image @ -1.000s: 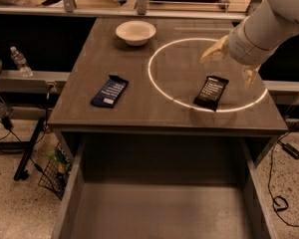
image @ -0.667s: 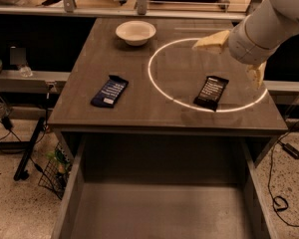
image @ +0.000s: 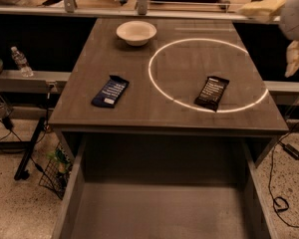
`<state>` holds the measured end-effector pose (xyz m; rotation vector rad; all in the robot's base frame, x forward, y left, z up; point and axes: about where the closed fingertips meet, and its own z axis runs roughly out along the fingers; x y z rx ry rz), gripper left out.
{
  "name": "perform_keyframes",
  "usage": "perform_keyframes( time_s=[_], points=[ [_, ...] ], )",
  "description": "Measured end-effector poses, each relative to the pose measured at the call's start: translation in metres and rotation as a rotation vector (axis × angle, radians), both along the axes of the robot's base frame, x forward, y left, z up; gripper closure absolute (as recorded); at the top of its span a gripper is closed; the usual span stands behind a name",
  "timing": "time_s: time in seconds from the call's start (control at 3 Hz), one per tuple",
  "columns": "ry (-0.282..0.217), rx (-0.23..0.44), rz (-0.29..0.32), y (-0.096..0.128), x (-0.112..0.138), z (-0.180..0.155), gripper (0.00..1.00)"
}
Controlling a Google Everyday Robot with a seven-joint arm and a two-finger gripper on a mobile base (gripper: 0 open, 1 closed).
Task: Pick rxbar chocolate from top drawer and place on counter
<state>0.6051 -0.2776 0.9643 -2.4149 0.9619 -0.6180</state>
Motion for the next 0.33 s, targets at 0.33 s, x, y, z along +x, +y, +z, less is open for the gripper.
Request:
perform_keyframes(
  time_s=[0.33],
  points=[
    [-0.08, 0.042, -0.013, -0.005, 0.0066, 0.0432, 0.0]
  ],
)
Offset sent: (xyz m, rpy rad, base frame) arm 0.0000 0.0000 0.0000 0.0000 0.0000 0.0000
